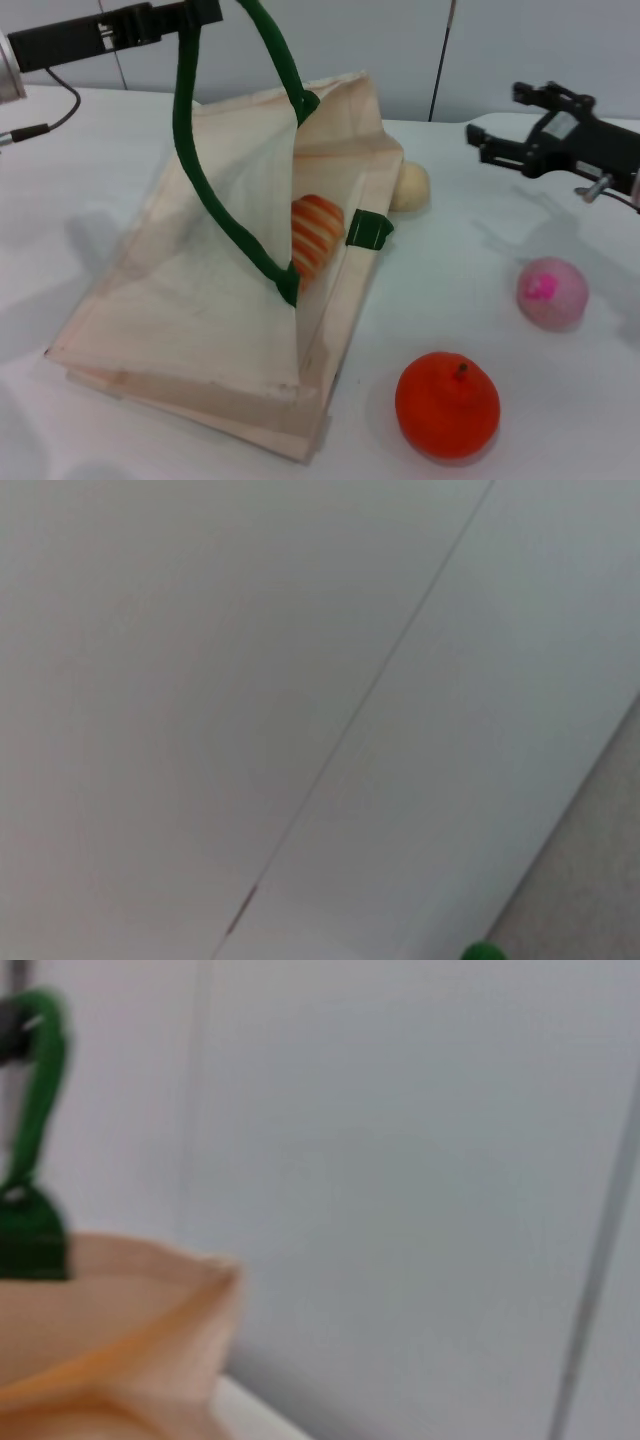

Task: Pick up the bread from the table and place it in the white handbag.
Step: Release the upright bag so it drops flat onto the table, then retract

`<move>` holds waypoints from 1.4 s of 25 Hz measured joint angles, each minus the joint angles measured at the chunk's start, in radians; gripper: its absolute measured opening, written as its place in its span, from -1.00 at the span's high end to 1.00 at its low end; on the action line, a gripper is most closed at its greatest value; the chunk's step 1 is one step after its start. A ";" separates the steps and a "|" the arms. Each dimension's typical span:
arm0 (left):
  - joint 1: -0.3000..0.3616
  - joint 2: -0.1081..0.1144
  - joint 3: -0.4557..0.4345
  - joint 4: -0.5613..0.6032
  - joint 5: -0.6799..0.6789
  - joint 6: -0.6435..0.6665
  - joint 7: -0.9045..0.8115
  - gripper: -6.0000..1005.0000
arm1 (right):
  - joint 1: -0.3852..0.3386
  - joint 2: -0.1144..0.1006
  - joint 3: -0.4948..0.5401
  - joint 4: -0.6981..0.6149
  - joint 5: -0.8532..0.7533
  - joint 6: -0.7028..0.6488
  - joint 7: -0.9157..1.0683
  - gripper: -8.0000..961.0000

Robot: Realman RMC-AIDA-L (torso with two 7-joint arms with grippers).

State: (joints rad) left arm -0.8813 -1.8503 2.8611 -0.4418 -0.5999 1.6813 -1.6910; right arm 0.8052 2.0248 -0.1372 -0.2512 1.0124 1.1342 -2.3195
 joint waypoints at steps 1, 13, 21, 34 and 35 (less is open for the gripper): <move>0.002 -0.001 0.000 0.000 0.000 -0.008 -0.002 0.59 | -0.008 -0.001 0.023 0.000 0.000 0.000 -0.001 -0.84; -0.001 -0.006 0.001 -0.003 0.101 -0.082 -0.007 0.43 | -0.054 -0.002 0.168 0.004 0.000 0.023 -0.041 -0.84; -0.035 -0.005 0.001 0.001 0.225 -0.071 -0.016 -0.35 | -0.062 -0.002 0.178 0.003 0.018 0.024 -0.041 -0.84; -0.042 -0.033 0.000 -0.012 0.152 -0.127 0.066 -0.59 | -0.100 0.001 0.180 0.014 0.119 0.036 -0.069 -0.84; -0.034 -0.039 0.000 -0.012 0.111 -0.124 0.102 -0.59 | -0.108 0.001 0.180 0.017 0.146 0.044 -0.083 -0.84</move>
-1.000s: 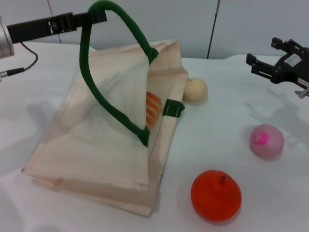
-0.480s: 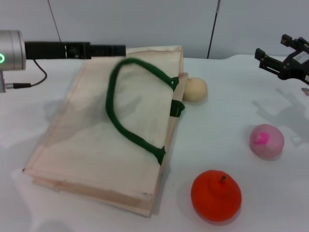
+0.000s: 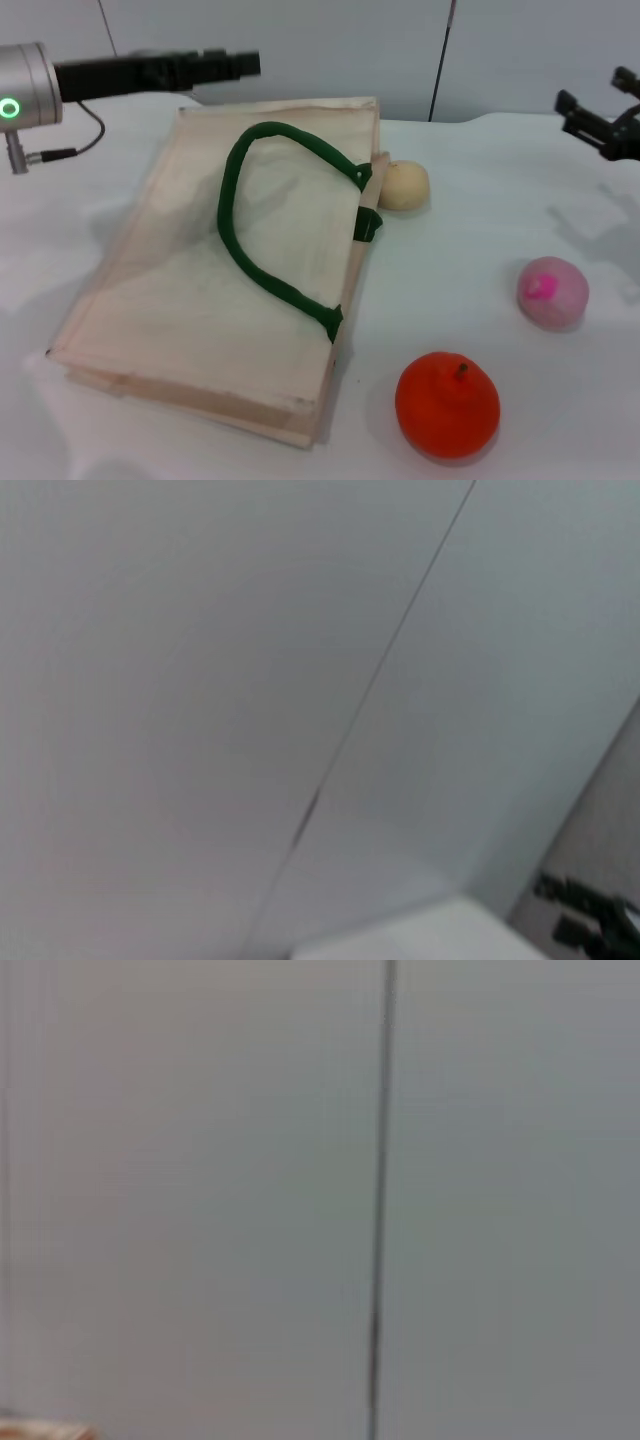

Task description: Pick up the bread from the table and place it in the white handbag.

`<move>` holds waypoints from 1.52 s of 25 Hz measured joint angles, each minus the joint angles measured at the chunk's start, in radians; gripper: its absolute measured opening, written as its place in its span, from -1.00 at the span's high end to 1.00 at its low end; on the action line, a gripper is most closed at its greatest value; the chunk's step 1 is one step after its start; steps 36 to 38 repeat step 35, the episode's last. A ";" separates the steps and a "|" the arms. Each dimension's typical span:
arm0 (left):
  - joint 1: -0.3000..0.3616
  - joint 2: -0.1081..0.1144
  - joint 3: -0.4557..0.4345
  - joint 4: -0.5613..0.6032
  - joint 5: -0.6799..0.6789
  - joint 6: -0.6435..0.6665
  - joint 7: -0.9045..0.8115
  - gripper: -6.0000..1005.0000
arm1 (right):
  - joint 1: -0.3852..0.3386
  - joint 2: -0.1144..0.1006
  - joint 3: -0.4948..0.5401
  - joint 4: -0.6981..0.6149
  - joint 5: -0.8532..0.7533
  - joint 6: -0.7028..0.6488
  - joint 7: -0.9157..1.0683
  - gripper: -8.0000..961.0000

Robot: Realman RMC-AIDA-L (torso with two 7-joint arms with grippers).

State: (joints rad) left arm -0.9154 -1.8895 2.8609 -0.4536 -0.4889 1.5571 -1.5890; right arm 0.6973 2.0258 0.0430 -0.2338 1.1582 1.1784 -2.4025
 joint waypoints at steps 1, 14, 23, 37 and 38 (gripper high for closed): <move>0.008 -0.006 0.000 0.000 -0.040 0.004 0.034 -0.59 | -0.010 0.000 0.000 0.005 0.028 0.010 -0.015 -0.84; 0.157 -0.140 -0.008 0.076 -0.567 0.073 0.702 -0.57 | -0.044 0.002 0.001 0.107 0.252 0.027 -0.088 -0.84; 0.208 -0.144 -0.098 0.438 -0.745 -0.137 1.133 -0.57 | -0.077 0.005 0.002 0.183 0.523 0.017 -0.211 -0.84; 0.233 -0.142 -0.129 0.476 -0.841 -0.205 1.113 -0.57 | -0.078 0.006 0.001 0.200 0.543 0.010 -0.253 -0.84; 0.233 -0.142 -0.129 0.476 -0.841 -0.205 1.113 -0.57 | -0.078 0.006 0.001 0.200 0.543 0.010 -0.253 -0.84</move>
